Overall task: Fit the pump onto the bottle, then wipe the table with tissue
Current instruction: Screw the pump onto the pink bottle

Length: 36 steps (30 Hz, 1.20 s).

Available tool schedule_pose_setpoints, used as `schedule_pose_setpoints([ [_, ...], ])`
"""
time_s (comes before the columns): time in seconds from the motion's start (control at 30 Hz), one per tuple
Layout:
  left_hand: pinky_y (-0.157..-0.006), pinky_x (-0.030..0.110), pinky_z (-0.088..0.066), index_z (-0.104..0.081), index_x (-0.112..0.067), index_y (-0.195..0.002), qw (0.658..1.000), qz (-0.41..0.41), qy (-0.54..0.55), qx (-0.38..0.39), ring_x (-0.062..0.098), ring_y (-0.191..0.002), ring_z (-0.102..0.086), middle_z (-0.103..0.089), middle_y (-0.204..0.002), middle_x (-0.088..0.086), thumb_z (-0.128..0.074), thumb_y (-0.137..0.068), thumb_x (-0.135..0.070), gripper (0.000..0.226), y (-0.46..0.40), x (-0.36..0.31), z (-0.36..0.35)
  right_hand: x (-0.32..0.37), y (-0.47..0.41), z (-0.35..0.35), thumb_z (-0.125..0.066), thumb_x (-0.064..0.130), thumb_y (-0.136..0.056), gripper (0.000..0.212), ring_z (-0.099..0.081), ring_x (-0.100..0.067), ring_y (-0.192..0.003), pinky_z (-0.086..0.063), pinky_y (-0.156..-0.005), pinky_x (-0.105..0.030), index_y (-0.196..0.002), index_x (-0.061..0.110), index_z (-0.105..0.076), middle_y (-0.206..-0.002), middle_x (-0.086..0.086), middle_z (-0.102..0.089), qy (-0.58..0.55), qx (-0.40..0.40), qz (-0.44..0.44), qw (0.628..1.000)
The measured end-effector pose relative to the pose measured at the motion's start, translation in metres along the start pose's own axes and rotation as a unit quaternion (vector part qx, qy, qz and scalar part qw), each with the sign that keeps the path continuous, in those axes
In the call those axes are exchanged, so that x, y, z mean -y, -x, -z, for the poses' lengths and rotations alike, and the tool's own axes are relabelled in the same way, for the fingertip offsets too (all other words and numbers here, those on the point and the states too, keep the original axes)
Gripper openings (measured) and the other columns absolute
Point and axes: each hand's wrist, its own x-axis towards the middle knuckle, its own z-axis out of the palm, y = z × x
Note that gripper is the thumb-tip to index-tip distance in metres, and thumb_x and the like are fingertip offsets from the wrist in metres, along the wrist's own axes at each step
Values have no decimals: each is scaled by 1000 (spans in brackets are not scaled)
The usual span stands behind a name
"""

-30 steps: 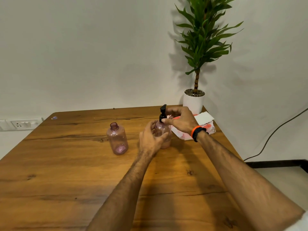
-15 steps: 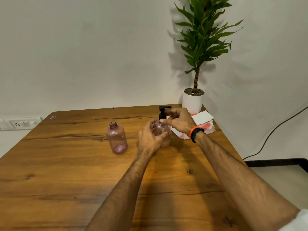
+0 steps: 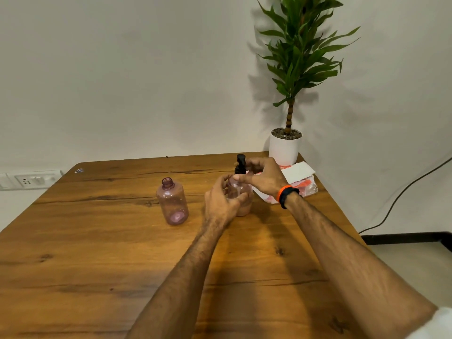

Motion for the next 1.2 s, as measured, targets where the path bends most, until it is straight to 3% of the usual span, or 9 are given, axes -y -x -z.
schedule_pose_setpoints([
  [0.13,-85,36,-59,-52,-32,-127,1000,-2,-2,0,9,-100,-66,-65,-114,-11,-83,-67,-37,68,2,-1,0,3,-2,-3,-94,32,-52,37,-65,9,-66,-46,-54,-4,-79,27,-69,-72,16,-70,15,-48,0,999],
  [0.33,-82,42,-60,-56,-29,-120,1000,-5,-1,1,13,-99,-67,-67,-110,-7,-82,-68,-43,59,3,-3,0,0,-1,-9,-89,54,-49,56,-62,-4,-79,-53,-67,-21,-92,25,-67,-86,12,-68,77,-62,6,995],
  [0.43,-85,43,-59,-54,-29,-123,1000,-4,10,8,12,-101,-67,-68,-115,-4,-83,-68,-45,64,3,-4,0,-1,-2,-3,-86,39,-65,43,-60,-5,-82,-49,-70,-22,-103,27,-71,-94,16,-70,49,-17,16,999],
  [0.57,-87,41,-59,-52,-28,-127,1000,1,4,5,10,-101,-67,-67,-118,-4,-84,-68,-38,68,4,-6,0,-1,-3,-2,-87,25,-66,31,-67,-4,-81,-51,-71,-20,-94,23,-75,-86,14,-74,10,-12,15,1000],
  [0.7,-85,42,-59,-55,-27,-124,1000,-2,-21,-5,12,-101,-66,-67,-118,-3,-83,-69,-40,63,5,-6,0,3,-4,-3,-91,48,-50,48,-66,-1,-74,-49,-61,-13,-84,22,-71,-77,11,-71,55,-53,6,997],
  [0.8,-86,42,-58,-53,-29,-125,1000,-5,-23,-6,12,-99,-66,-66,-116,-5,-83,-69,-42,65,5,-7,0,3,-5,-2,-84,59,-55,55,-60,2,-77,-43,-60,-12,-94,24,-68,-85,17,-67,90,-34,17,995],
  [0.97,-87,44,-58,-49,-30,-131,1000,8,-6,3,12,-103,-66,-65,-123,-3,-84,-68,-39,73,5,-8,0,-1,-6,9,-82,25,-73,31,-61,-3,-78,-52,-78,-24,-102,26,-74,-95,14,-73,38,51,24,998],
  [1.1,-87,43,-58,-50,-29,-131,1000,7,-7,-2,12,-103,-66,-64,-125,-2,-84,-67,-40,74,6,-8,1,-1,-5,6,-91,26,-60,33,-63,12,-68,-45,-59,-4,-87,26,-72,-78,17,-71,27,12,23,999],
  [1.2,-86,41,-59,-50,-30,-130,1000,5,-14,-5,12,-102,-66,-64,-124,-2,-84,-66,-42,74,6,-8,1,-1,-6,2,-94,35,-51,41,-62,12,-64,-42,-51,-2,-81,24,-68,-73,15,-68,23,-31,15,999],
])
